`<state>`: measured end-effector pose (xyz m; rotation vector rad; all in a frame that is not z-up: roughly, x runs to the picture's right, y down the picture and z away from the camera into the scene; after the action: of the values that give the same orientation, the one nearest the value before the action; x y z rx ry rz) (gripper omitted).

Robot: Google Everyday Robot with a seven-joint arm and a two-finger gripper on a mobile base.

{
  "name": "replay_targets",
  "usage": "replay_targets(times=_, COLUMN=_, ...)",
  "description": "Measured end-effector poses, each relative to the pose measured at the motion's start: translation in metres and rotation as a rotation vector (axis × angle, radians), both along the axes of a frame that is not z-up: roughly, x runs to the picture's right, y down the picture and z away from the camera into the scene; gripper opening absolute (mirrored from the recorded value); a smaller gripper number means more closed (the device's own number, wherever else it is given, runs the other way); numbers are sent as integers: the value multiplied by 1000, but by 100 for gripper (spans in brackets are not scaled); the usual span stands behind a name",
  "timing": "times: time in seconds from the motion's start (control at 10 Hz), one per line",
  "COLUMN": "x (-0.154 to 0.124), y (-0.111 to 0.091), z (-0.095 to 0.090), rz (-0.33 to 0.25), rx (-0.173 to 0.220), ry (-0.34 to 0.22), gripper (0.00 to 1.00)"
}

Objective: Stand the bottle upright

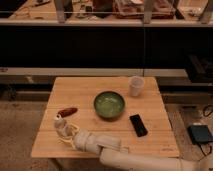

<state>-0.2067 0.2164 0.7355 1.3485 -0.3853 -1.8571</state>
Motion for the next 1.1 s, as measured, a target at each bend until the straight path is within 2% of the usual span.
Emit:
replay_targets(times=0.1, x=0, y=1, z=0, rz=0, rx=-2, ry=0, gripper=9)
replay_targets(times=0.3, x=0, y=6, z=-1, rz=-8, rx=-5, ry=3, gripper=31)
replay_targets(times=0.5, x=1, y=9, z=-1, rz=-15, rx=-5, ry=12, gripper=47)
replay_targets(times=0.7, x=3, y=12, z=-2, rz=-21, rx=-9, ry=19, gripper=71)
replay_targets(times=0.9, x=3, y=14, z=-3, rz=-25, rx=-11, ry=22, gripper=80)
replay_targets(times=1.1, x=4, y=15, z=-4, rz=-28, rx=-13, ry=25, gripper=80)
